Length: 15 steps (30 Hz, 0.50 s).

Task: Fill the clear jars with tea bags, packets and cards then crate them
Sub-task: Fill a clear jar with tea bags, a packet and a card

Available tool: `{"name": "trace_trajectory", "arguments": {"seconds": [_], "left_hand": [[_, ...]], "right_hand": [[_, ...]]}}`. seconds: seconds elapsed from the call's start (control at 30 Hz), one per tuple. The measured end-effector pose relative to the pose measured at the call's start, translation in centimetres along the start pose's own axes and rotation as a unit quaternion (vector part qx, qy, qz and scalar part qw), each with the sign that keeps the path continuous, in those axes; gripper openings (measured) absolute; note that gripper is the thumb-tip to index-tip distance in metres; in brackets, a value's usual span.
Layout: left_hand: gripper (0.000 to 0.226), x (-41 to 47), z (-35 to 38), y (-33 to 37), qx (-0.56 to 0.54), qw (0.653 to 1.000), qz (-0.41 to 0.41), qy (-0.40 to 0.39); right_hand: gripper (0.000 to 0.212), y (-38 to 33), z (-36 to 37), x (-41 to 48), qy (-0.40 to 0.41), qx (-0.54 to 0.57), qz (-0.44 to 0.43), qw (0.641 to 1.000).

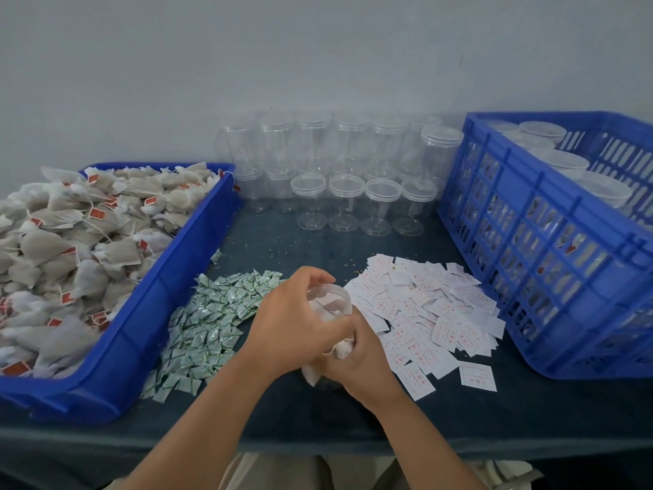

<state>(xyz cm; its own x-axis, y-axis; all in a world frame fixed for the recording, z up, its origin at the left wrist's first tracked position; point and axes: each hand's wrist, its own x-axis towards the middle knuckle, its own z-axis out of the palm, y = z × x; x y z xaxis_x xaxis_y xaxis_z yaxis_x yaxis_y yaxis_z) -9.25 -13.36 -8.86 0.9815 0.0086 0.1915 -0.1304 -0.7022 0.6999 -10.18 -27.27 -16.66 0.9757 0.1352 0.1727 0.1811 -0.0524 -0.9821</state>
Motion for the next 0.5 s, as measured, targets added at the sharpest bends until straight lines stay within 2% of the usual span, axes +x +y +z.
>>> {"name": "trace_trajectory", "arguments": {"seconds": [0.07, 0.13, 0.2, 0.3, 0.4, 0.5], "left_hand": [[0.070, -0.1, 0.0, -0.8, -0.083, 0.996, 0.021, -0.011], [0.077, -0.6, 0.5, -2.2, -0.227, 0.972, 0.048, -0.024], [0.069, -1.3, 2.1, -3.5, -0.315, 0.948, 0.044, -0.008], [0.049, -2.1, 4.8, -4.4, -0.343, 0.939, -0.008, 0.003], [0.050, -1.8, 5.6, -4.5, -0.333, 0.943, 0.000, 0.010], [0.041, -1.7, 5.5, -4.9, -0.310, 0.951, 0.000, 0.012]], "right_hand": [[0.063, 0.0, 0.0, 0.1, -0.015, 0.029, 0.009, 0.999], [0.070, -0.1, 0.0, -0.1, -0.020, 0.082, 0.030, 0.996], [0.073, -0.1, 0.0, -0.3, -0.007, 0.127, 0.039, 0.991], [0.073, -0.1, -0.1, -0.3, 0.011, 0.128, 0.043, 0.991], [0.076, -0.6, 0.4, -0.4, 0.084, 0.028, 0.009, 0.996], [0.097, -0.7, 0.4, -0.6, 0.122, -0.028, -0.004, 0.992]]}}
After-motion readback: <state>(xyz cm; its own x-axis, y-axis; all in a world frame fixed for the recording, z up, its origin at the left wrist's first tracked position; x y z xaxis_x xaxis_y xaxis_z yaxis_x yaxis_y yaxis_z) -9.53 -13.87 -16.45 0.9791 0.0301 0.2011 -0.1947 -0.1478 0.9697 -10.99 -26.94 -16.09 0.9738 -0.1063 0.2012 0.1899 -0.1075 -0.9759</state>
